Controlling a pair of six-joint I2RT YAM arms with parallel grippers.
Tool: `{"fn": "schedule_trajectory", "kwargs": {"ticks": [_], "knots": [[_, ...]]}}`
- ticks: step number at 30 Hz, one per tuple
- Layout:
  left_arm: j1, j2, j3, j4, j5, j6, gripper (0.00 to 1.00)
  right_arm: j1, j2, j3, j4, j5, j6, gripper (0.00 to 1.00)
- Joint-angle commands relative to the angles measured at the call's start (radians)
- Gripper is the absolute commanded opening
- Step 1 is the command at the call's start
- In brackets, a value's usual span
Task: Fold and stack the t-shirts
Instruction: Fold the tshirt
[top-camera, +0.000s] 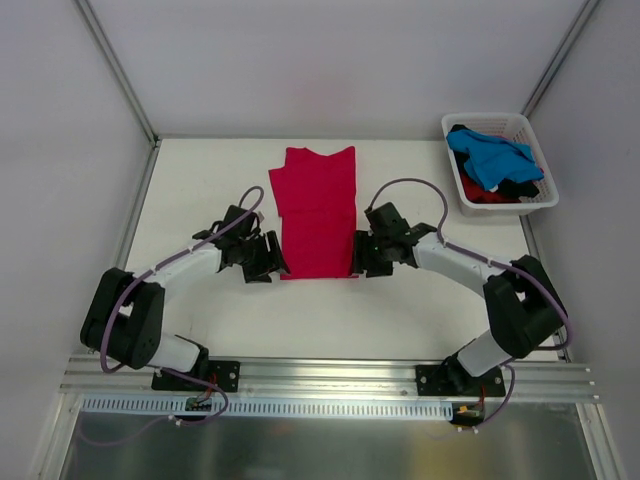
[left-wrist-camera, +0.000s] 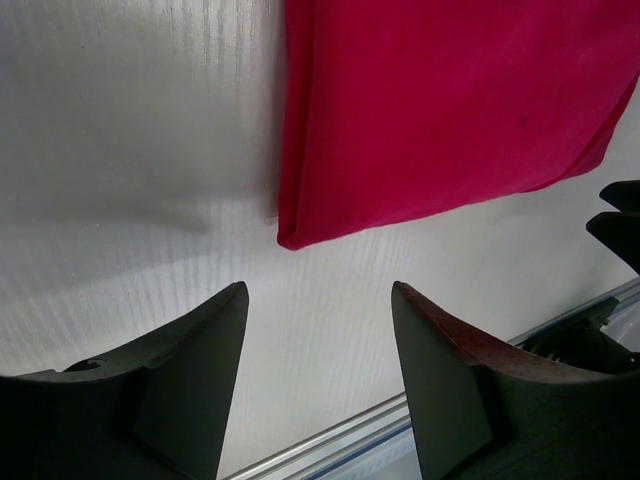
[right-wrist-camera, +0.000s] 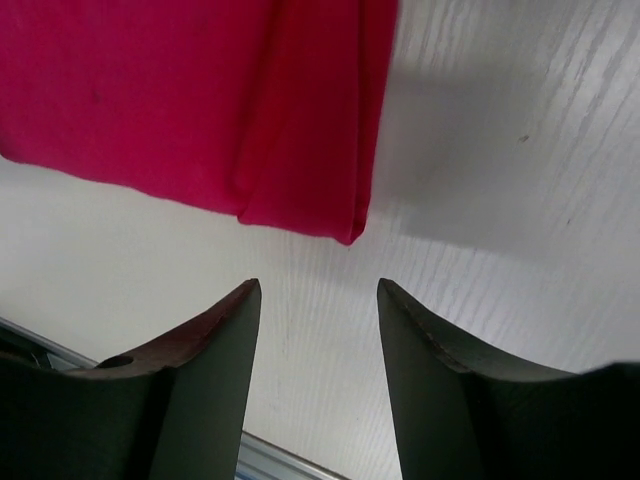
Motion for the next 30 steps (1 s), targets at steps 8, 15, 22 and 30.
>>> {"fn": "schedule_trajectory", "kwargs": {"ticks": [8, 15, 22, 30], "knots": [[0.028, 0.158, 0.080, 0.065, 0.025, 0.033, 0.53, -0.029, 0.120, 0.072, 0.074, -0.029, 0.017, 0.38], [0.028, 0.201, 0.072, 0.091, 0.042, 0.032, 0.42, -0.031, 0.143, 0.058, 0.108, -0.052, 0.013, 0.25], [0.046, 0.213, 0.069, 0.094, 0.011, 0.050, 0.00, -0.058, 0.137, 0.044, 0.103, -0.052, -0.012, 0.00], [0.096, 0.135, 0.049, 0.094, 0.038, 0.104, 0.00, -0.097, 0.071, 0.000, 0.080, -0.066, -0.055, 0.00]]}}
